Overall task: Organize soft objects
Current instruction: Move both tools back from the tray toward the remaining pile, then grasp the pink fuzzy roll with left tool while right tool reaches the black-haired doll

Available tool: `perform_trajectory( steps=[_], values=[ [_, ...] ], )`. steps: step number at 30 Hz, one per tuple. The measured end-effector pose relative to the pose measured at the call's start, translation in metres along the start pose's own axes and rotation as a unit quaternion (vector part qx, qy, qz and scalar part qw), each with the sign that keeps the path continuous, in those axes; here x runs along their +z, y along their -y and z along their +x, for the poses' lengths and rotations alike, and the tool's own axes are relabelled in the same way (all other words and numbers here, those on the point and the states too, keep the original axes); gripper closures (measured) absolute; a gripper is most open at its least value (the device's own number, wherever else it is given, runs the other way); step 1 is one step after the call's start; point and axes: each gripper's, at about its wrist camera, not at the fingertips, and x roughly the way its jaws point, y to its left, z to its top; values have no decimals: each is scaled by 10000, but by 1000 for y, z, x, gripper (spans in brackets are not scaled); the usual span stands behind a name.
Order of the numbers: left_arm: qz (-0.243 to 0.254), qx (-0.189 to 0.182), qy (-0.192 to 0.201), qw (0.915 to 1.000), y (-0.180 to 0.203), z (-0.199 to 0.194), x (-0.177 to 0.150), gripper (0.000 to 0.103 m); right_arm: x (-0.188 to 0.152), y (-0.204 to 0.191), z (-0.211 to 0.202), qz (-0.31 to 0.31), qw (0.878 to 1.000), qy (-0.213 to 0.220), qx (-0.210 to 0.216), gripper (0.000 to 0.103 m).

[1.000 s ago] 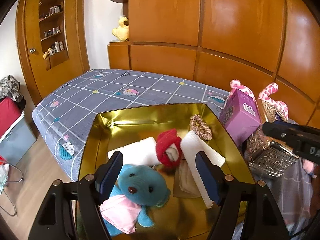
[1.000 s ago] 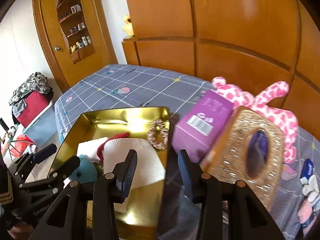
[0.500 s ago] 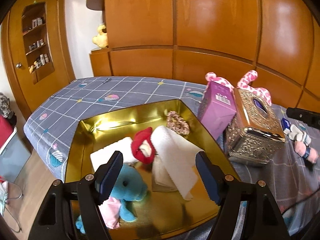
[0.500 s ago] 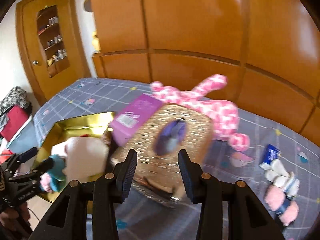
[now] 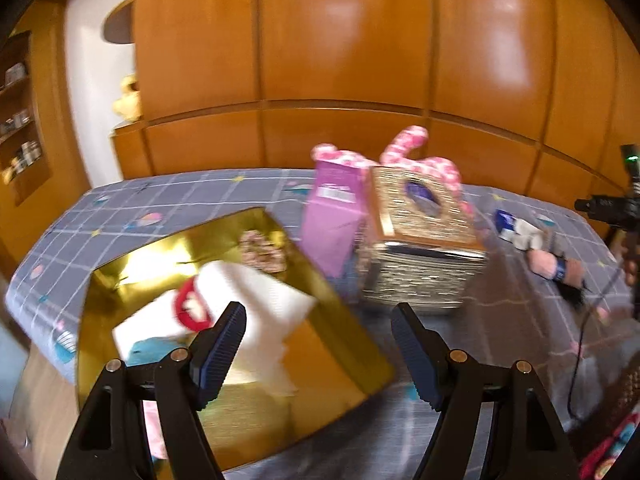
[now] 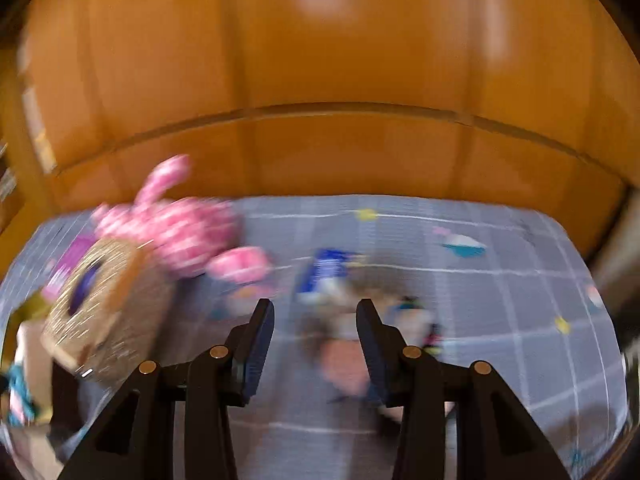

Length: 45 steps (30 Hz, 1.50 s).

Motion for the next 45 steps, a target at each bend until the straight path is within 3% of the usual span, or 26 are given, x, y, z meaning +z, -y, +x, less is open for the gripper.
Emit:
perform_trajectory(
  steps=[3, 7, 10, 19, 30, 38, 40, 43, 45],
  values=[
    [220, -252, -112, 9994, 26, 7, 6, 28, -2, 59, 7, 839, 9955, 57, -448, 60],
    [621, -573, -165, 9963, 62, 14, 13, 28, -14, 110, 17, 1731, 9819, 19, -771, 60],
    [726, -920, -323, 9926, 88, 25, 19, 28, -20, 134, 18, 2384, 9692, -49, -620, 60],
    [946, -1723, -956, 9758, 174, 75, 33, 28, -28, 151, 23, 2883, 9568, -231, -284, 60],
    [268, -3093, -1905, 9313, 270, 134, 56, 33, -32, 156, 29, 3188, 9469, -396, 117, 60],
    [-384, -3108, -2578, 9140, 329, 186, 58, 28, -35, 164, 30, 3400, 9391, -369, 343, 60],
    [-601, -3013, -2701, 9125, 337, 196, 57, 22, -36, 164, 31, 3443, 9371, -388, 435, 60],
    [-1044, -2875, -3006, 9034, 346, 217, 53, 22, -37, 164, 31, 3473, 9354, -401, 528, 60],
    [-1191, -2750, -3068, 9034, 350, 223, 50, 23, -37, 163, 32, 3473, 9350, -412, 591, 60]
  ],
)
